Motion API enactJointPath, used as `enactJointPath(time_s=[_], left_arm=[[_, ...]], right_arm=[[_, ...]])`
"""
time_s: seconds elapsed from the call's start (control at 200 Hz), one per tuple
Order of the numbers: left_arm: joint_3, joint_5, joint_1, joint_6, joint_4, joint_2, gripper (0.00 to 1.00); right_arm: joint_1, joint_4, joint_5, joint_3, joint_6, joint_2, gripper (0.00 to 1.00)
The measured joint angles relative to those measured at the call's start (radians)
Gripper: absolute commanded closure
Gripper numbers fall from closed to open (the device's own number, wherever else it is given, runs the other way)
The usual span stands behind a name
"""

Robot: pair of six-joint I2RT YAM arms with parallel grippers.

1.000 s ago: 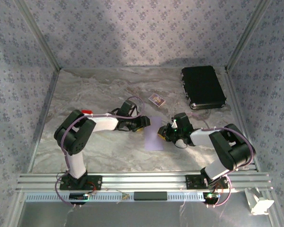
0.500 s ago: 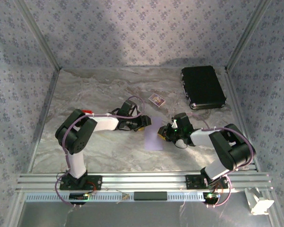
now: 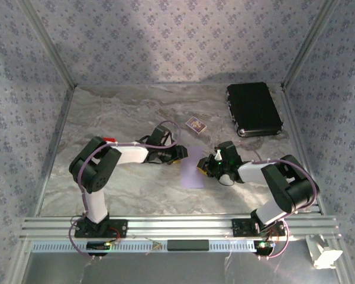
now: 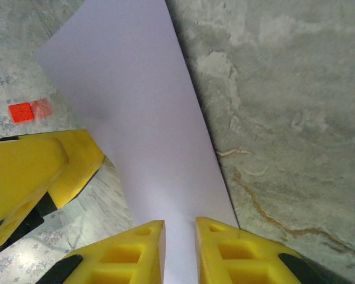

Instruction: Fold a paper plane with a square sheet of paper (pick it up from the middle)

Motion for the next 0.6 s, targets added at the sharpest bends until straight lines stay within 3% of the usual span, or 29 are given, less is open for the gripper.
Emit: enactJointPath(time_s=[0.46, 0.6], left_arm=[[0.032, -0.029, 0.0, 0.04, -0.06, 0.017, 0.68], [0.032, -0.029, 0.0, 0.043, -0.06, 0.018, 0.76]], right_arm=[[0.0, 0.003, -0.001, -0.001, 0.0, 0.0, 0.79], [0.0, 0.003, -0.001, -0.001, 0.0, 0.0, 0.79]])
